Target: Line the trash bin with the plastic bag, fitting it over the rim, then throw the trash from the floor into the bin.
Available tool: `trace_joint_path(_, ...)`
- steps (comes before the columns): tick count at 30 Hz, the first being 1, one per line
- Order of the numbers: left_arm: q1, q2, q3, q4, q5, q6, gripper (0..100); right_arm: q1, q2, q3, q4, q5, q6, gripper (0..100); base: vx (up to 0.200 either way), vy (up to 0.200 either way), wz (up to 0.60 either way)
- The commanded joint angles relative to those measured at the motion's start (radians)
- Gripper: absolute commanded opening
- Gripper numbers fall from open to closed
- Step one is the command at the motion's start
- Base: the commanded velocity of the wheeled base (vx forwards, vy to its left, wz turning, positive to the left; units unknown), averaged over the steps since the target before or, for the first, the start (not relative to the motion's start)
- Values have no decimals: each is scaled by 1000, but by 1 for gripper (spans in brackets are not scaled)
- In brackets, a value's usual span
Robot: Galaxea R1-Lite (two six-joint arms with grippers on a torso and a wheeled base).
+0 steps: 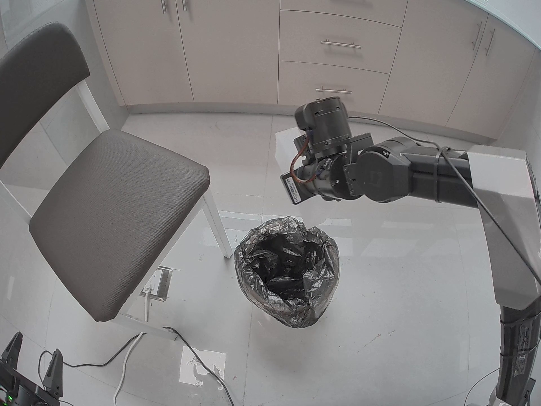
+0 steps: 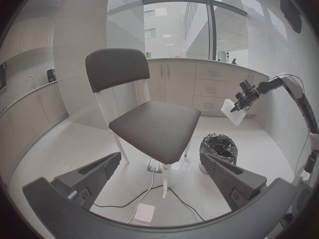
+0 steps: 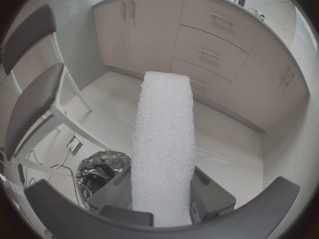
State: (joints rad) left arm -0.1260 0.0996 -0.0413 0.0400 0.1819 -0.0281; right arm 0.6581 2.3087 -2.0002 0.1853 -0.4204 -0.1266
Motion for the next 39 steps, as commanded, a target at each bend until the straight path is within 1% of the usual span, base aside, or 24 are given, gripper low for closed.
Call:
trace_joint_path(1, 0, 2, 0, 0, 1, -1, 100, 55, 17, 0, -3, -23, -1, 0, 0, 0, 0)
trace_joint_path(3, 0, 2, 0, -2, 1, -3, 100, 74, 31, 0, -12, -23, -11, 0, 0, 0, 0)
trace_joint_path(7, 0, 2, 0, -2, 1, -3, 100, 80, 58, 0, -15, -20, -22, 0, 0, 0, 0)
trace_joint_path(10, 0, 2, 0, -2, 1, -3, 100, 80, 130, 0, -12, -17, -64, 0, 0, 0, 0)
trace_joint_path(13, 0, 2, 0, -2, 1, -3, 100, 80, 170, 0, -4, -17, -80, 0, 0, 0, 0)
trace_joint_path(15, 0, 2, 0, -2, 1, -3, 100, 78, 268, 0, 9, -18, -127, 0, 0, 0, 0)
trace_joint_path(17, 0, 2, 0, -2, 1, -3, 100, 74, 305, 0, 36, -18, -151, 0, 0, 0, 0)
trace_joint_path(18, 0, 2, 0, -2, 1, -4, 100, 74, 314, 0, 56, -18, -151, 0, 0, 0, 0)
trace_joint_path(28, 0, 2, 0, -2, 2, -26, 100, 80, 313, 0, 66, -18, -150, 0, 0, 0, 0)
trace_joint_path(39, 0, 2, 0, -2, 2, -27, 100, 55, 302, 0, 65, -18, -148, 0, 0, 0, 0)
